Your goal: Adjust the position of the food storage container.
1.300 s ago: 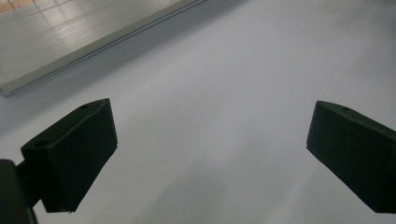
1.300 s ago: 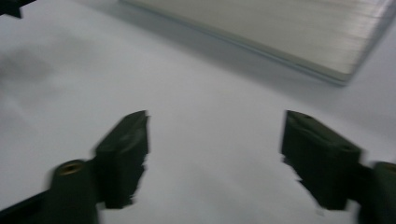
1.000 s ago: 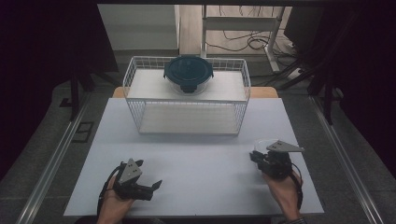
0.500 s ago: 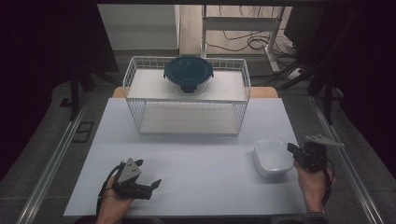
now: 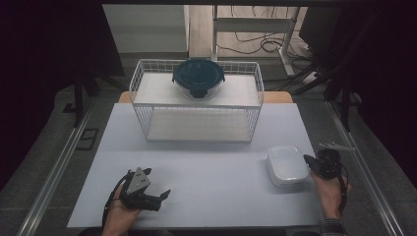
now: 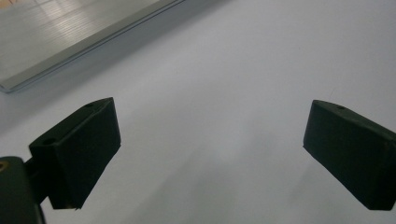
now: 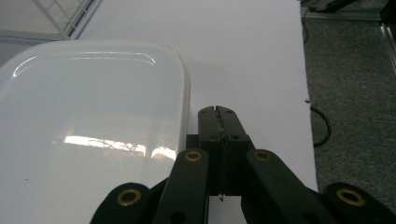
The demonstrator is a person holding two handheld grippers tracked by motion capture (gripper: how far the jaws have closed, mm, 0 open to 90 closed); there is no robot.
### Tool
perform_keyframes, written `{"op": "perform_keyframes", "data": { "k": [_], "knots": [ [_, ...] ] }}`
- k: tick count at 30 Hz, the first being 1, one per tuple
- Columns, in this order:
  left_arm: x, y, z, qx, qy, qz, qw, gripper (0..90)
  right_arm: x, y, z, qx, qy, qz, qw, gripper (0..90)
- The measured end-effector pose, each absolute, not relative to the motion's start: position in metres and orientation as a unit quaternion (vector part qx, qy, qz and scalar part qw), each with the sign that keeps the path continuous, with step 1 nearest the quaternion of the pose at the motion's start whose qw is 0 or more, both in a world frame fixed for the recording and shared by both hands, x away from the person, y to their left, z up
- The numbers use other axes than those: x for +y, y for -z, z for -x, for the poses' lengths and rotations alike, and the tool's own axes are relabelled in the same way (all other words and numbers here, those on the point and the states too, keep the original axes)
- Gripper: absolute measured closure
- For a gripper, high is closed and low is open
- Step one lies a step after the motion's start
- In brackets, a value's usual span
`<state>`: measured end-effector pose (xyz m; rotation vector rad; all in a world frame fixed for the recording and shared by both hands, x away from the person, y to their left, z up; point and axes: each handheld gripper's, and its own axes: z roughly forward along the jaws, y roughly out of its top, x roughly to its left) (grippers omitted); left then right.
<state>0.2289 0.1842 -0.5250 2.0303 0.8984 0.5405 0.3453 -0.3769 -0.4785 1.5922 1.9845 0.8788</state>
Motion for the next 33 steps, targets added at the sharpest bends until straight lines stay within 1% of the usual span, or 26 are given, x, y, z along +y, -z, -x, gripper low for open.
{"op": "perform_keyframes", "data": {
  "k": [8,15,16,18,22,24,27,28,29,32,33],
  "knots": [
    [0.186,0.524,-0.228,0.358,-0.212,-0.807,0.420,5.4,-0.357,0.478,-0.344,0.738,-0.323,-0.555,0.208,89.0],
    [0.185,0.525,-0.229,0.366,-0.198,-0.806,0.420,5.9,-0.320,0.480,-0.341,0.766,-0.336,-0.519,0.177,89.1],
    [0.185,0.525,-0.229,0.366,-0.198,-0.806,0.420,6.2,-0.320,0.480,-0.341,0.766,-0.336,-0.519,0.177,89.1],
    [0.185,0.525,-0.230,0.365,-0.197,-0.809,0.418,6.5,-0.305,0.482,-0.341,0.773,-0.341,-0.511,0.162,89.1],
    [0.185,0.525,-0.229,0.363,-0.198,-0.808,0.420,7.3,-0.292,0.483,-0.339,0.779,-0.345,-0.503,0.148,89.1],
    [0.185,0.525,-0.230,0.366,-0.198,-0.808,0.417,7.5,-0.279,0.485,-0.338,0.785,-0.351,-0.492,0.138,89.1],
    [0.187,0.524,-0.231,0.377,-0.175,-0.806,0.421,9.8,-0.263,0.486,-0.338,0.792,-0.356,-0.480,0.127,89.1],
    [0.187,0.524,-0.231,0.377,-0.175,-0.806,0.421,10.7,-0.263,0.486,-0.338,0.792,-0.356,-0.480,0.127,89.1],
    [0.188,0.524,-0.233,0.380,-0.152,-0.805,0.430,11.5,-0.250,0.486,-0.337,0.796,-0.360,-0.471,0.121,89.1],
    [0.187,0.525,-0.234,0.379,-0.143,-0.810,0.424,11.7,-0.239,0.487,-0.338,0.799,-0.363,-0.464,0.116,89.1],
    [0.185,0.526,-0.234,0.374,-0.143,-0.817,0.415,11.1,-0.224,0.487,-0.337,0.806,-0.363,-0.453,0.111,89.1]
  ]
}}
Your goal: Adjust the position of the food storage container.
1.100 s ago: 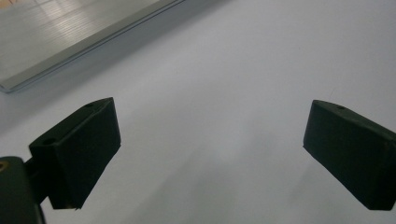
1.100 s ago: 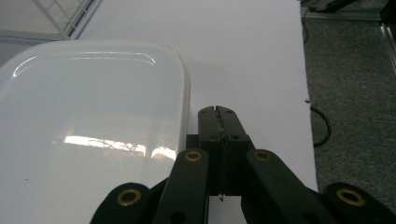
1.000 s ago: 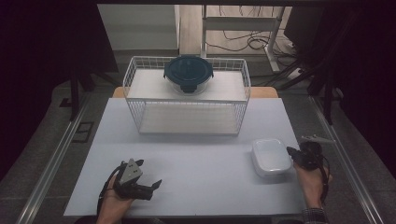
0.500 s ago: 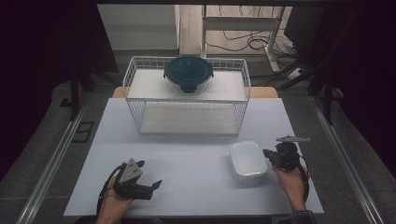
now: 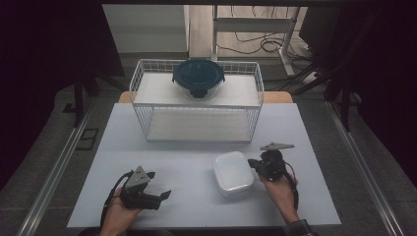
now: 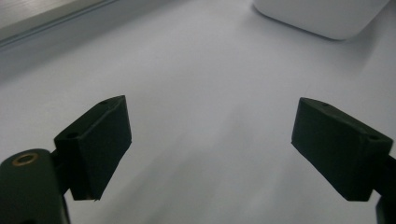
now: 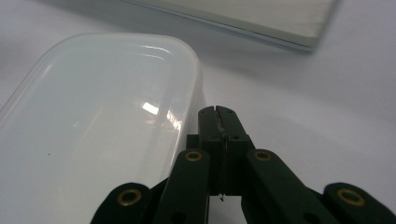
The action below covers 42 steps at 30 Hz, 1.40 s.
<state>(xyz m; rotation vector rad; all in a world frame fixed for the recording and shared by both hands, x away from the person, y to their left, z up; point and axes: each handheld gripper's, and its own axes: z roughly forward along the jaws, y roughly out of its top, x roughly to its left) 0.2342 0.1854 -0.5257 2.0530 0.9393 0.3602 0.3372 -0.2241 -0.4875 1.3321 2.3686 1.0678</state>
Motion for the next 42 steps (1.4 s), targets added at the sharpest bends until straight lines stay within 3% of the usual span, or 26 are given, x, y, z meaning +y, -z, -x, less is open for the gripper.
{"op": "perform_keyframes", "data": {
  "k": [11,16,17,19,27,30,34,42],
  "knots": [
    [0.186,0.523,-0.235,0.373,-0.148,-0.820,0.409,6.0,-0.152,0.495,-0.334,0.841,-0.371,-0.386,0.078,89.1],
    [0.188,0.520,-0.235,0.364,-0.159,-0.830,0.392,23.5,-0.153,0.487,-0.331,0.840,-0.379,-0.372,0.108,89.0],
    [0.189,0.520,-0.237,0.364,-0.155,-0.831,0.392,23.5,-0.159,0.483,-0.329,0.838,-0.383,-0.370,0.115,89.0],
    [0.191,0.517,-0.243,0.364,-0.140,-0.826,0.407,39.7,-0.177,0.474,-0.317,0.833,-0.397,-0.368,0.115,89.1],
    [0.168,0.517,-0.291,0.359,-0.122,-0.823,0.423,83.9,-0.190,0.480,-0.271,0.846,-0.389,-0.351,0.103,89.1],
    [0.155,0.520,-0.307,0.348,-0.121,-0.828,0.422,89.3,-0.186,0.487,-0.259,0.853,-0.378,-0.348,0.089,89.1],
    [0.139,0.527,-0.315,0.344,-0.100,-0.831,0.426,89.4,-0.177,0.496,-0.255,0.860,-0.373,-0.342,0.061,89.0],
    [0.135,0.522,-0.302,0.336,-0.098,-0.845,0.404,89.6,-0.171,0.498,-0.273,0.859,-0.371,-0.346,0.067,89.1]
  ]
}}
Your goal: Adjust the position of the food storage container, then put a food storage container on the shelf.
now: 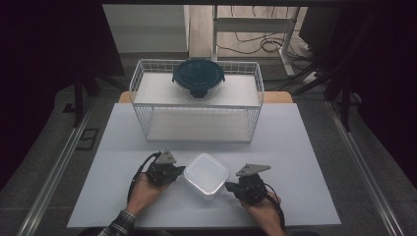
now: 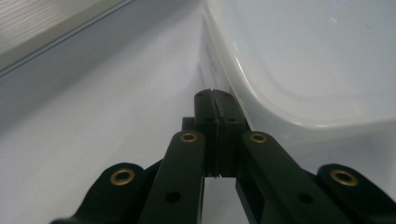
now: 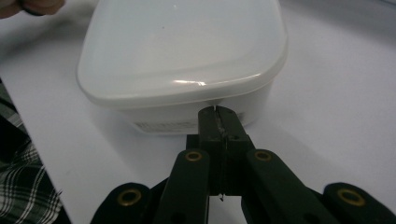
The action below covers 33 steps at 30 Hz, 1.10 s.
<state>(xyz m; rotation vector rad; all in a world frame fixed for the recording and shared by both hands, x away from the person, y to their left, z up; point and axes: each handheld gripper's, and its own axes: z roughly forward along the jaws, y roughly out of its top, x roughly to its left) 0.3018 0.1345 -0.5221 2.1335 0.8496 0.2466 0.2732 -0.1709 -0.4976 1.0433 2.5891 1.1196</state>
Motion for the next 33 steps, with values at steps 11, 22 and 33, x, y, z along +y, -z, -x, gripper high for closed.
{"op": "perform_keyframes", "data": {
  "k": [11,22,33],
  "knots": [
    [0.139,0.518,-0.266,0.364,-0.097,-0.842,0.387,88.7,-0.163,0.502,-0.311,0.859,-0.371,-0.346,0.065,89.0],
    [0.152,0.517,-0.267,0.403,-0.111,-0.819,0.393,66.0,-0.174,0.498,-0.317,0.854,-0.373,-0.352,0.083,78.9],
    [0.161,0.504,-0.272,0.418,-0.097,-0.797,0.425,23.7,-0.184,0.483,-0.314,0.849,-0.384,-0.348,0.103,40.8]
  ]
}}
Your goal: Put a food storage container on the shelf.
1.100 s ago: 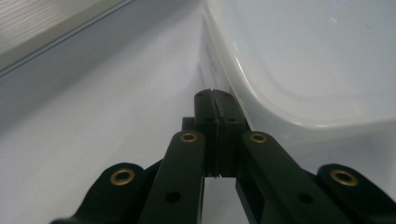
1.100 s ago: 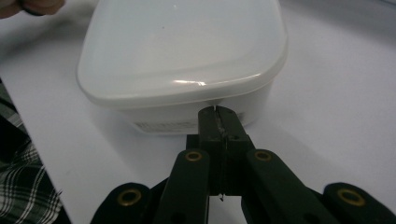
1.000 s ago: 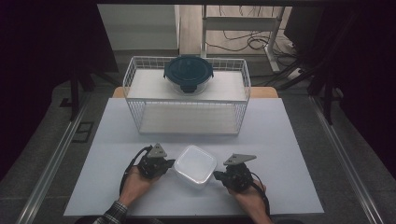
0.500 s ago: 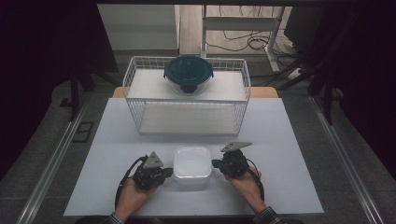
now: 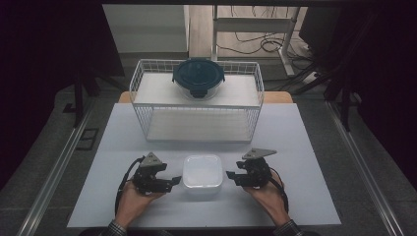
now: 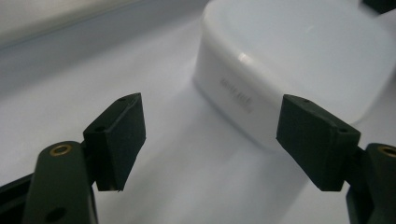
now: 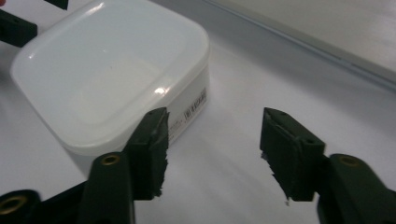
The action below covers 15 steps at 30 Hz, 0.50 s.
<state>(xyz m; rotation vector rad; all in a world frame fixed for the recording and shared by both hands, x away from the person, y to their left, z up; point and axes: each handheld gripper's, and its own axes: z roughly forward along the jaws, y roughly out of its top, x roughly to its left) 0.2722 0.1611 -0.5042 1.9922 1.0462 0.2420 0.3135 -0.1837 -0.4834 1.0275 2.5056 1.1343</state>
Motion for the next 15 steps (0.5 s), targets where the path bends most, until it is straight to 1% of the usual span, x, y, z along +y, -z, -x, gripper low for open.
{"op": "perform_keyframes", "data": {
  "k": [2,5,11,13,15],
  "knots": [
    [0.161,0.502,-0.272,0.418,-0.092,-0.792,0.435,25.1,-0.182,0.478,-0.312,0.851,-0.385,-0.342,0.107,38.0],
    [0.156,0.497,-0.277,0.411,-0.076,-0.786,0.455,24.8,-0.175,0.472,-0.310,0.851,-0.397,-0.329,0.106,33.8],
    [0.138,0.501,-0.288,0.402,-0.065,-0.792,0.455,19.5,-0.154,0.476,-0.311,0.850,-0.406,-0.319,0.104,24.4],
    [0.133,0.507,-0.294,0.403,-0.050,-0.794,0.452,17.8,-0.150,0.481,-0.315,0.853,-0.399,-0.323,0.092,20.8],
    [0.132,0.513,-0.298,0.408,-0.015,-0.785,0.467,15.2,-0.149,0.485,-0.317,0.848,-0.406,-0.331,0.077,19.3]
  ]
}}
